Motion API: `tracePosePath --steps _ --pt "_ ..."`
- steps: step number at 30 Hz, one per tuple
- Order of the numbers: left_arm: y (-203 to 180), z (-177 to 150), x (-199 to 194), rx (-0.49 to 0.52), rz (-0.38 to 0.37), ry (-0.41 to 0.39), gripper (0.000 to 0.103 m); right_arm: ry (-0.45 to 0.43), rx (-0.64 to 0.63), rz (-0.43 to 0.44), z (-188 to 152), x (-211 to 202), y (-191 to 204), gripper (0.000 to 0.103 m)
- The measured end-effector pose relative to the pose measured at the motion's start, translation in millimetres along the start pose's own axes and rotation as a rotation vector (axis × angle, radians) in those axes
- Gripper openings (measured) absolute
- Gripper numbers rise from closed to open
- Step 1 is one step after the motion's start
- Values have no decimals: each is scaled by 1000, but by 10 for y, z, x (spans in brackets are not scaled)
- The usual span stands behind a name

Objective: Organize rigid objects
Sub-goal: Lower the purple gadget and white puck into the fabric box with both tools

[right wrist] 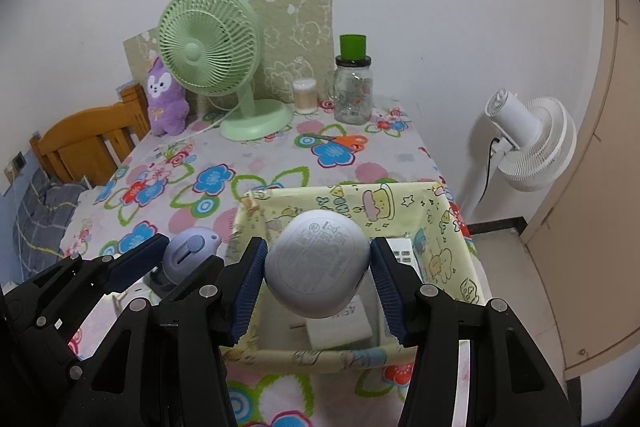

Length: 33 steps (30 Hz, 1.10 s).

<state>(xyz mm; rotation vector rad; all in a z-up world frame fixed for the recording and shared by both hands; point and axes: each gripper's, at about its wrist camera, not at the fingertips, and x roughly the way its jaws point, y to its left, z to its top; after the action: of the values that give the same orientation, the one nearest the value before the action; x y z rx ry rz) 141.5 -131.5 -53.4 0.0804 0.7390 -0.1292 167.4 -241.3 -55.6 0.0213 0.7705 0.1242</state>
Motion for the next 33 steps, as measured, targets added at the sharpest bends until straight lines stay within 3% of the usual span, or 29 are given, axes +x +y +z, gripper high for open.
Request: tracePosePath --steps 11,18,24,30,33 --pt "-76 104 433 3 -6 62 40 43 -4 7 91 389 -145 56" --pt "-138 187 561 30 -9 63 40 51 21 27 166 574 -230 56" --pt "-176 232 654 51 34 51 40 65 44 43 202 704 -297 56" --pt "-200 225 743 55 33 66 57 92 60 43 193 825 -345 56" --pt "-206 219 792 56 33 80 60 107 68 50 180 878 -363 56"
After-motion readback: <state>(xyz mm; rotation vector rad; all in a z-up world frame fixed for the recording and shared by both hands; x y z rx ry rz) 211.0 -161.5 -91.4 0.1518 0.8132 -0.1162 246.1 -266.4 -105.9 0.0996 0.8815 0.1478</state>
